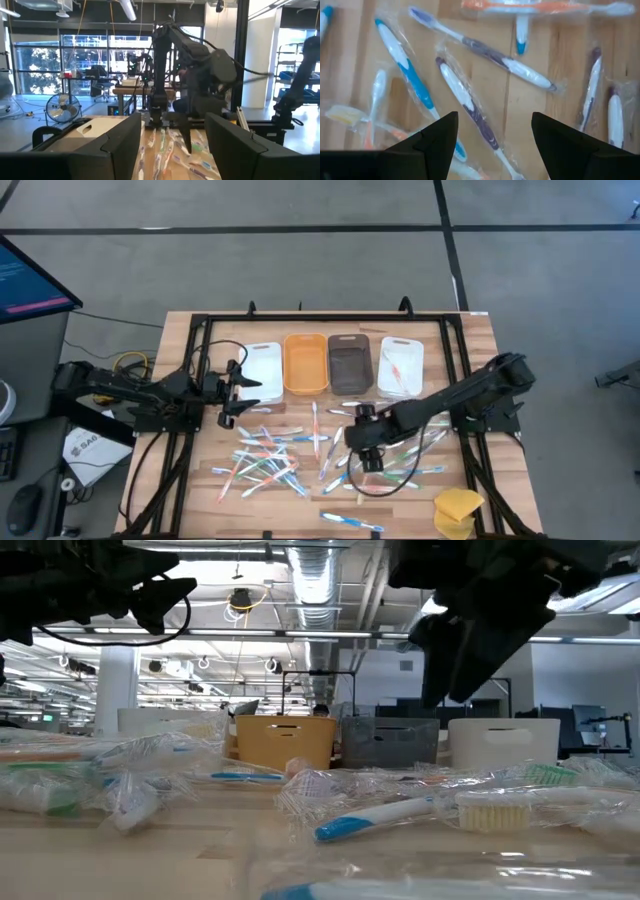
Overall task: Pick & Place Toothbrushes
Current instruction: Put the purple toothbrush into the black transparent bin
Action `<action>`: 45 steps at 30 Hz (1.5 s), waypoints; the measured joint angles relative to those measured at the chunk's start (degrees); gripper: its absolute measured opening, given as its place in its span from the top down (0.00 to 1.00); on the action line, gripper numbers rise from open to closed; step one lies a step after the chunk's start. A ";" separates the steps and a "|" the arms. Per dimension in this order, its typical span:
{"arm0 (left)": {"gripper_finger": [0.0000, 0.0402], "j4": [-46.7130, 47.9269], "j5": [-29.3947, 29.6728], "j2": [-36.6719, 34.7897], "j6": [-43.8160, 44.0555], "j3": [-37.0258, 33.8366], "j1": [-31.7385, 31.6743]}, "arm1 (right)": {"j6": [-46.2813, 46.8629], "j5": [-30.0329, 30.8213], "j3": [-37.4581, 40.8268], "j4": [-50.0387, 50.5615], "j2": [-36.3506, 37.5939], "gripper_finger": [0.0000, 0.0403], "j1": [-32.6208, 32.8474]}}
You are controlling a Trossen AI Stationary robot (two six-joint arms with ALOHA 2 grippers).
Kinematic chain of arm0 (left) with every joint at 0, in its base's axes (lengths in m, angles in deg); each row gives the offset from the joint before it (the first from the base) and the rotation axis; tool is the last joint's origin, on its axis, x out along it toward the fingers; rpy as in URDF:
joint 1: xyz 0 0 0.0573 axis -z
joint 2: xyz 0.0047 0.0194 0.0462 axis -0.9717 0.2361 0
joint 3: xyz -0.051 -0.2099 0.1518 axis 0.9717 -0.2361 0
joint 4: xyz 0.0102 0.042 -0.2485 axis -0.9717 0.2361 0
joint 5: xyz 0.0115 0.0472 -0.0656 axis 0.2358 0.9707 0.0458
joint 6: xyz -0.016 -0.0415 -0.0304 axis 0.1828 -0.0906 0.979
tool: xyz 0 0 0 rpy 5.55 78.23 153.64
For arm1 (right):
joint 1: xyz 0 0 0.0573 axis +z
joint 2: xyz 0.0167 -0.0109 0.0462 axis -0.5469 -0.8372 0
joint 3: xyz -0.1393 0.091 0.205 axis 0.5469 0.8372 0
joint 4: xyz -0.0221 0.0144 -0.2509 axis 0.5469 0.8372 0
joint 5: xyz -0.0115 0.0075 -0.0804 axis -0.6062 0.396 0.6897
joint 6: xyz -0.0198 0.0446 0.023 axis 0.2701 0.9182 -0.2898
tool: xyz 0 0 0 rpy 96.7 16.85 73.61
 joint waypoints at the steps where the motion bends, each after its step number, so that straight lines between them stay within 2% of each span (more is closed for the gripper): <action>1: 0.47 0.04 0.00 0.01 0.00 0.02 -0.01 | -0.62 -0.01 -1.47 1.36 -1.54 0.38 0.00; 8: 0.47 0.04 0.00 0.01 0.13 0.01 -0.01 | -1.96 -2.01 -8.64 9.36 -11.45 0.38 -0.12; 14: 0.47 -0.10 0.00 0.01 0.00 0.02 0.01 | -1.93 -4.63 -12.88 13.19 -15.31 0.38 -0.11; 19: 0.47 -1.02 0.00 0.00 -0.03 0.02 0.01 | -2.93 -5.05 -13.17 13.13 -15.67 0.38 -0.11; 31: 0.47 -3.04 0.00 0.01 -4.52 0.02 -0.01 | -6.04 -6.15 -13.65 13.89 -22.35 0.39 -1.48; 33: 0.47 -3.04 0.01 0.01 -4.52 0.01 -0.01 | -6.03 -6.24 -13.54 13.74 -22.07 0.43 -1.85; 36: 0.47 -3.11 0.00 0.01 -4.52 0.01 -0.01 | -6.08 -6.14 -13.29 13.23 -21.61 0.55 -2.21; 43: 0.47 -3.11 0.00 0.01 -4.35 0.01 0.01 | -8.05 -6.11 -13.28 12.94 -21.56 0.94 -2.92; 45: 0.47 -3.18 0.02 0.01 -4.35 0.00 0.01 | -8.12 -6.05 -13.28 12.98 -21.54 0.96 -2.95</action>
